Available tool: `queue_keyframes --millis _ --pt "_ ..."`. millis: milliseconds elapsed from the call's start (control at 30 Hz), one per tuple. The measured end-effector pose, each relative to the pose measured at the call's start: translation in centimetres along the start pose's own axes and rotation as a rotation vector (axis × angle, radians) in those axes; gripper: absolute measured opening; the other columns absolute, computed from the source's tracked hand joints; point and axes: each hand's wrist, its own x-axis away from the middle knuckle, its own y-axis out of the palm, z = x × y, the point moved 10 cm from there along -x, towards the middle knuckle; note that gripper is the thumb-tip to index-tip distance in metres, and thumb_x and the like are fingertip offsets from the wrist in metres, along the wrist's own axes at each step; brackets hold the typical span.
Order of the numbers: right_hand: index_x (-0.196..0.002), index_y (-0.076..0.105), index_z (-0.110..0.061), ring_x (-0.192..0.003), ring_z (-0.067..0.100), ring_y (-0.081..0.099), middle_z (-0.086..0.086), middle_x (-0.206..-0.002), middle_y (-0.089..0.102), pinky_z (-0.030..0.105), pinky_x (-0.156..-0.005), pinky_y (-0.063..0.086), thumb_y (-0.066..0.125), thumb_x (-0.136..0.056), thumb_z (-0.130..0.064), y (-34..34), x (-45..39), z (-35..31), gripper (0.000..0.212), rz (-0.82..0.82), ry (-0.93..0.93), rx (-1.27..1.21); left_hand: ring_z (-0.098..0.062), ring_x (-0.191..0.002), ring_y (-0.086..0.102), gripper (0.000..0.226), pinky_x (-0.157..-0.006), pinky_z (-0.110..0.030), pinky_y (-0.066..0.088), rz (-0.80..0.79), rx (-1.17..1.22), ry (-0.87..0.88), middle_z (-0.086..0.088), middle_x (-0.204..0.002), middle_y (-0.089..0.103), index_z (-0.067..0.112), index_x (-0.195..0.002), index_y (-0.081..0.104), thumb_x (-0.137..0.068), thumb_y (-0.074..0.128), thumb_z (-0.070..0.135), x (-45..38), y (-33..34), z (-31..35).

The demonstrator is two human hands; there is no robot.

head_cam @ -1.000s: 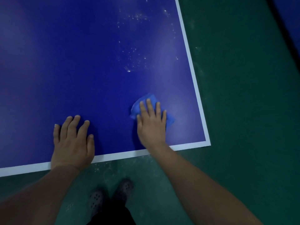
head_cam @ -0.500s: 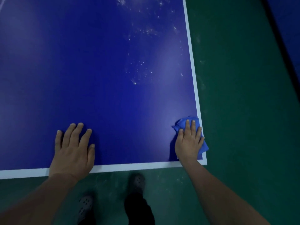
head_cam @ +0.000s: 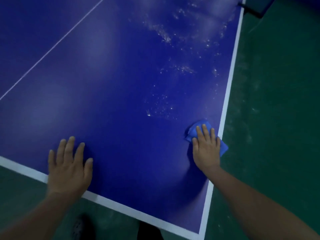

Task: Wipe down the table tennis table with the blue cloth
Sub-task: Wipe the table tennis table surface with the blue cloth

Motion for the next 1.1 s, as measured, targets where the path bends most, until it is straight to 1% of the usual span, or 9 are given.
queue_keyframes --millis 100,200,300,433,567,700,800,933,1100 --pt "-0.157 0.030 -0.024 -0.153 0.033 0.015 0.001 -0.165 0.023 0.058 -0.121 0.015 0.022 -0.103 -0.044 0.3 1.2 -0.2 0.058 0.042 0.155 -0.049 -0.023 -0.155 -0.005 0.081 -0.124 -0.045 -0.007 -0.045 0.116 -0.212 -0.008 -0.169 0.005 0.012 -0.158 0.026 -0.093 0.008 0.057 2.1 1.6 4.3" --pt "-0.155 0.035 -0.023 -0.151 0.034 0.020 0.002 -0.164 0.026 0.057 -0.121 0.017 0.022 -0.102 -0.043 1.5 3.0 -7.1 0.058 0.007 -0.074 -0.029 -0.017 -0.153 -0.018 0.080 -0.123 -0.046 -0.012 -0.064 0.117 -0.267 0.000 -0.168 -0.009 0.017 -0.161 0.007 -0.093 0.001 0.058 2.9 3.2 7.3" --pt "-0.151 0.041 -0.024 -0.150 0.034 0.026 0.002 -0.162 0.031 0.056 -0.119 0.018 0.025 -0.102 -0.042 2.2 3.4 -15.3 0.055 0.008 -0.309 -0.033 -0.018 -0.155 -0.009 0.072 -0.124 -0.048 -0.008 -0.016 0.100 -0.288 -0.002 -0.168 0.004 0.016 -0.160 0.014 -0.098 0.012 0.054 3.1 3.7 7.1" --pt "-0.156 0.027 -0.025 -0.154 0.033 0.008 0.002 -0.167 0.018 0.055 -0.121 0.004 0.027 -0.105 -0.042 3.0 2.1 -26.4 0.054 -0.036 -0.478 -0.095 -0.022 -0.155 0.005 0.068 -0.124 -0.049 -0.004 0.011 0.099 -0.272 -0.007 -0.166 0.018 0.011 -0.158 0.025 -0.099 0.024 0.045 3.2 3.8 7.1" --pt "-0.158 0.020 -0.026 -0.154 0.031 -0.001 0.000 -0.168 0.010 0.055 -0.122 -0.004 0.028 -0.107 -0.039 3.4 -0.5 -33.8 0.054 -0.074 -0.515 -0.172 -0.023 -0.155 0.005 0.066 -0.124 -0.048 -0.004 0.021 0.099 -0.260 -0.009 -0.166 0.020 0.014 -0.157 0.029 -0.098 0.026 0.043 3.2 3.6 6.9" --pt "-0.157 0.025 -0.025 -0.153 0.034 0.009 0.001 -0.167 0.018 0.057 -0.121 0.003 0.031 -0.106 -0.037 1.8 -5.1 -29.6 0.053 -0.031 -0.401 -0.176 -0.022 -0.156 0.001 0.066 -0.124 -0.047 -0.006 -0.001 0.090 -0.269 -0.008 -0.167 0.018 0.016 -0.157 0.030 -0.098 0.024 0.045 3.0 3.7 6.9" --pt "-0.156 0.030 -0.024 -0.152 0.036 0.017 0.001 -0.165 0.024 0.061 -0.119 0.011 0.032 -0.103 -0.035 0.1 -9.6 -18.2 0.054 0.049 -0.191 -0.106 -0.019 -0.156 -0.005 0.067 -0.124 -0.048 -0.007 -0.013 0.081 -0.285 -0.005 -0.168 0.012 0.017 -0.158 0.026 -0.098 0.021 0.047 3.1 3.7 6.9" --pt "-0.160 0.018 -0.025 -0.154 0.033 0.007 0.001 -0.168 0.013 0.061 -0.121 0.007 0.027 -0.107 -0.038 -2.3 -13.9 -1.4 0.055 0.021 0.166 -0.149 -0.020 -0.155 -0.006 0.067 -0.124 -0.048 -0.008 -0.024 0.083 -0.288 -0.007 -0.168 0.011 0.016 -0.158 0.025 -0.099 0.021 0.047 3.1 3.7 7.0" --pt "-0.158 0.024 -0.022 -0.152 0.038 0.014 0.005 -0.166 0.020 0.062 -0.120 0.012 0.029 -0.106 -0.037 -1.7 -11.5 -3.7 0.054 0.096 0.146 -0.108 -0.020 -0.155 -0.007 0.070 -0.124 -0.049 -0.008 -0.049 0.096 -0.293 -0.008 -0.168 0.010 0.014 -0.159 0.024 -0.098 0.019 0.048 3.1 3.6 6.9"
